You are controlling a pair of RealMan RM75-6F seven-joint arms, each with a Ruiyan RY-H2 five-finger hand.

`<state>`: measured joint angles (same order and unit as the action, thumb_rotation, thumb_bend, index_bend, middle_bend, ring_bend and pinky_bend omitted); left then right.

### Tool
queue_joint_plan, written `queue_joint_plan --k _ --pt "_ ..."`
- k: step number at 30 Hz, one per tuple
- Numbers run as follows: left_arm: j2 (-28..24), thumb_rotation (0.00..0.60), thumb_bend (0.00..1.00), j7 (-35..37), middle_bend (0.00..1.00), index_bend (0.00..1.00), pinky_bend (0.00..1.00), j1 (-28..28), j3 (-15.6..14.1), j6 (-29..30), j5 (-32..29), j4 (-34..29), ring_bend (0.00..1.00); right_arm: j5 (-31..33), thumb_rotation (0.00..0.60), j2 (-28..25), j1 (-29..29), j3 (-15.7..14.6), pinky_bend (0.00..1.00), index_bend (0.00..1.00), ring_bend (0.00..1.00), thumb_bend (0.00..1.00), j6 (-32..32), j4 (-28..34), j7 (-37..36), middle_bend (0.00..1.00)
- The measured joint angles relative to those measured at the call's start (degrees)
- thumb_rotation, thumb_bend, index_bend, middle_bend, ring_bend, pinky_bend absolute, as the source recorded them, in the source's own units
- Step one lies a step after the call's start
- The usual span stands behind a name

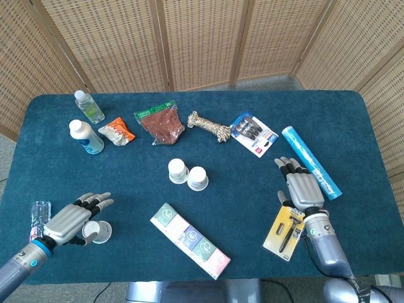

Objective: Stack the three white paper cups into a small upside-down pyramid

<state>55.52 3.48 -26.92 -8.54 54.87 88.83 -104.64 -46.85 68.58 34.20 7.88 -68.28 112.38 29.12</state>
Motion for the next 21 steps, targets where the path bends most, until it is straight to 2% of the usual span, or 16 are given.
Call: queue_joint_plan --k 8,21 --pt "1.46 0.6 0.43 1.22 0.0 0.0 0.0 0.95 -0.69 -1.42 -0.87 1.05 0.0 -0.18 0.6 -0.68 -0.59 0.03 0.21 0.02 0.0 0.48 -0.27 -0.15 -0.76 0.0" --pt "-0.14 0.6 0.43 6.97 0.0 0.0 0.0 2.96 -3.24 1.23 4.22 1.77 0.0 -0.54 0.6 -0.67 -0.97 -0.06 0.21 0.02 0.0 0.49 -0.24 -0.11 -1.11 0.0"
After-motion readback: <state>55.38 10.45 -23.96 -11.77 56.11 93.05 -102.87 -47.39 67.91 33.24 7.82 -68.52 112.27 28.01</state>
